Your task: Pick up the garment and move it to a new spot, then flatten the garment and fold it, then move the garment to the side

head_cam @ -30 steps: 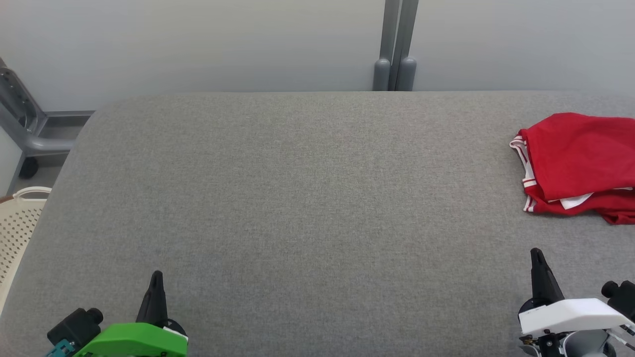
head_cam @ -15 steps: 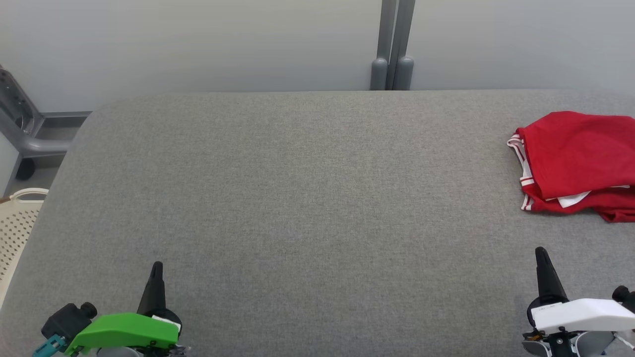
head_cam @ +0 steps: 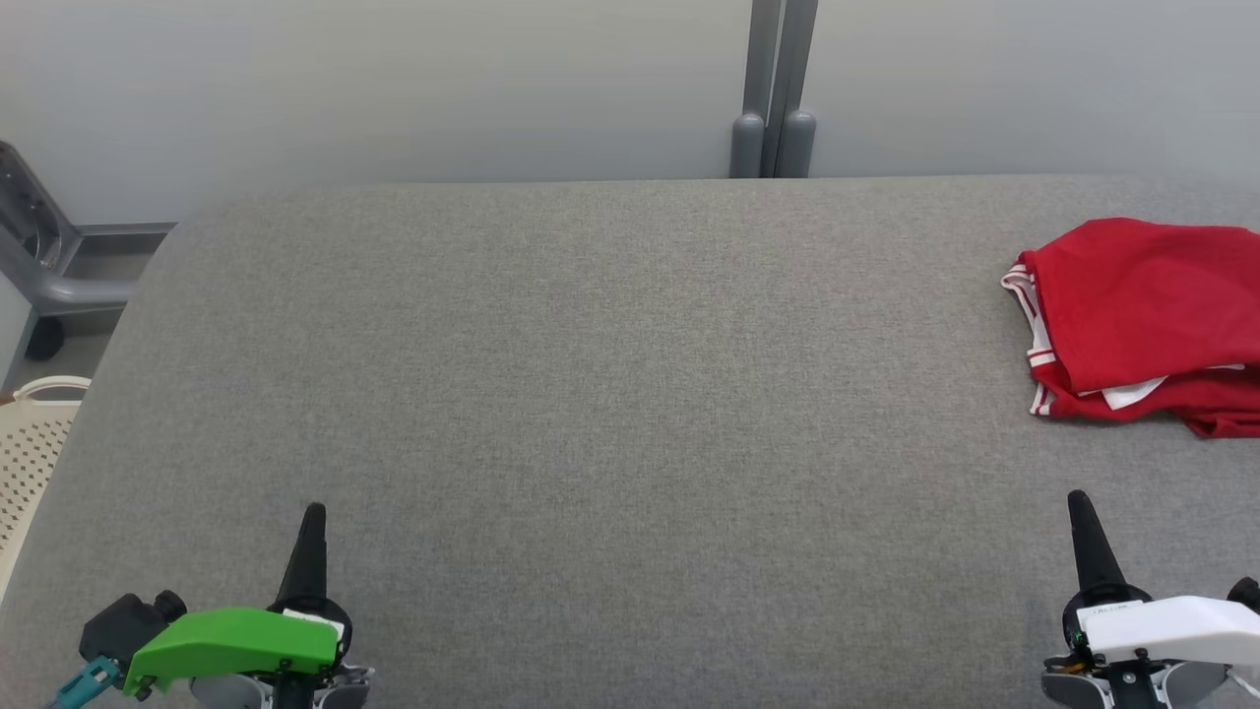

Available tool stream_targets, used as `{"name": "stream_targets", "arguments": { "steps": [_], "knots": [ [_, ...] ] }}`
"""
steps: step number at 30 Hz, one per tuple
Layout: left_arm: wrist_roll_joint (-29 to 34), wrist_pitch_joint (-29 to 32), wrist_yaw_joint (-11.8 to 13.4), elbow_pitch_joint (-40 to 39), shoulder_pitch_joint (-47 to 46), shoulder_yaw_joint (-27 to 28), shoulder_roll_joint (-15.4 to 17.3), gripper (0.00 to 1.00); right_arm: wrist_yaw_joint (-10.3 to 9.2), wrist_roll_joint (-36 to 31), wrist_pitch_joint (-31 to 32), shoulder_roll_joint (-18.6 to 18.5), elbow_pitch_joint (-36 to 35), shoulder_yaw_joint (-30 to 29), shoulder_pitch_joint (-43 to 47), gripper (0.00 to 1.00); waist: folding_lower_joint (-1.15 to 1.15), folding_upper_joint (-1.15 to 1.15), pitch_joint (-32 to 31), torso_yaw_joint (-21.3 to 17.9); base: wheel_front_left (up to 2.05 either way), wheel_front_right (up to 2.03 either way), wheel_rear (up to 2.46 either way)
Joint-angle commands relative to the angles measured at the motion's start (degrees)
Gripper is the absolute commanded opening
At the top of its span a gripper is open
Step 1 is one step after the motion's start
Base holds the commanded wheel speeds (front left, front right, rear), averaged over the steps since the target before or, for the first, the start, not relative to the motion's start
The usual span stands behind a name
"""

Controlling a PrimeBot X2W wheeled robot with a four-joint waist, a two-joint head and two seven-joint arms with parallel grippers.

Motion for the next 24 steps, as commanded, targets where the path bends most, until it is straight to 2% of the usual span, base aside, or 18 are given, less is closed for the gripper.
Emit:
{"name": "stream_targets", "arguments": {
  "steps": [1, 24],
  "knots": [
    [-1.7, 0.3, -0.4, -0.8, -1.6, 0.3, 0.3, 0.00, 0.02, 1.7, 0.4, -0.5, -1.0, -0.2, 0.0, 0.00, 0.00, 0.00, 0.0, 0.0, 0.00, 0.00, 0.00],
    [-13.3, 3.8, -0.9, -1.2, -3.2, 0.8, 0.3, 0.00, 0.02, 14.8, 2.9, -0.8, -3.7, -0.5, 1.3, 0.00, 0.00, 0.00, 0.1, -0.6, 0.00, 0.00, 0.00]
  ]
}}
